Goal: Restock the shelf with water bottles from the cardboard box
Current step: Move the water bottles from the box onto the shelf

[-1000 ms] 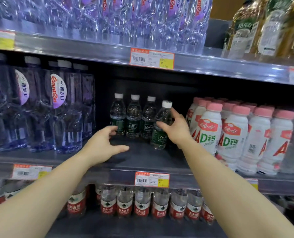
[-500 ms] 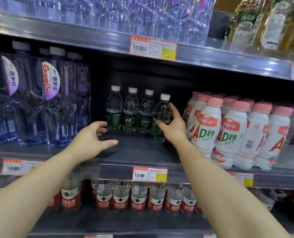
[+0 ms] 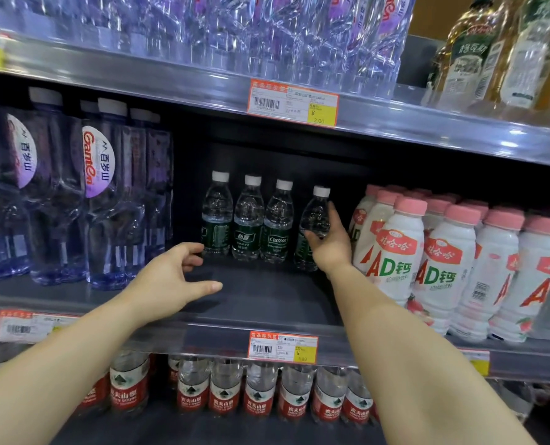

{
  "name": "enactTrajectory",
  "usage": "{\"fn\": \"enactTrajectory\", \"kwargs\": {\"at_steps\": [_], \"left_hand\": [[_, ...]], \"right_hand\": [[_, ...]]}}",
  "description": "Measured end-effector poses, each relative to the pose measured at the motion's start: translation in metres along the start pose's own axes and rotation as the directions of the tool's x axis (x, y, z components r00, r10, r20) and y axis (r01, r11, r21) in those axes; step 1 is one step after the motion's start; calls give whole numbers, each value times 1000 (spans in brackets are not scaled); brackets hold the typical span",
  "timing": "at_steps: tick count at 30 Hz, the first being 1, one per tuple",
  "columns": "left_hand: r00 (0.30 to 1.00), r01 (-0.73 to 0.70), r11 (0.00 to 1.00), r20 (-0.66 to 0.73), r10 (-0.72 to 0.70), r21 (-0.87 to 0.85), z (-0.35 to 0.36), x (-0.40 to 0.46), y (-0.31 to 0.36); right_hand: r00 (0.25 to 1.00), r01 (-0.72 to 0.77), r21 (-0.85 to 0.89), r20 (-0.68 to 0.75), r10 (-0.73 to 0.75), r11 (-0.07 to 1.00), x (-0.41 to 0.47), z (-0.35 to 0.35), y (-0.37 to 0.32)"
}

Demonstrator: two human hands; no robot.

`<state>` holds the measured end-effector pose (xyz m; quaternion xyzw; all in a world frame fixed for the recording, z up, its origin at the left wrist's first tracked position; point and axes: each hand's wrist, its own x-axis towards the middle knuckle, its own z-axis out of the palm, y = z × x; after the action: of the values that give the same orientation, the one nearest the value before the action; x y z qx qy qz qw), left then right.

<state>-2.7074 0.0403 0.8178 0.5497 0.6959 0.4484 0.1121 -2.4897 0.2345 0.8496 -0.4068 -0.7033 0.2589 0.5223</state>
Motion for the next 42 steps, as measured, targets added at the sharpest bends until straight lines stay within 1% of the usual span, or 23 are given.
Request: {"fn": "enactTrajectory", "kwargs": {"at_steps": [7, 15, 19, 22, 32, 38, 40, 42], "left_hand": [[1000, -16, 998, 2, 16, 53, 3, 1, -1], [1000, -19, 996, -11, 20, 87, 5, 2, 3], [1000, -10, 997, -6, 10, 76, 4, 0, 4], [1000, -7, 997, -2, 7, 78, 4, -2, 5], [1000, 15, 999, -3, -15, 48, 1, -6, 6], [1000, 23, 998, 8, -24, 52, 0, -7, 7], [999, 39, 999, 17, -39, 35, -2, -6, 8], [998, 64, 998, 25, -64, 8, -4, -4, 9]], "right_hand": [[999, -44, -19, -4, 44, 999, 18, 13, 6], [1000, -23, -43, 4, 23, 999, 22, 18, 12], [1000, -16, -49, 19, 17, 999, 22, 15, 14], [999, -47, 0, 27, 47, 999, 20, 14, 14], [997, -48, 4, -59, 48, 999, 15, 13, 6], [997, -47, -39, -57, 44, 998, 13, 7, 2], [995, -75, -49, -66, 72, 996, 9, 6, -2], [993, -96, -100, -83, 88, 990, 2, 4, -9]]}}
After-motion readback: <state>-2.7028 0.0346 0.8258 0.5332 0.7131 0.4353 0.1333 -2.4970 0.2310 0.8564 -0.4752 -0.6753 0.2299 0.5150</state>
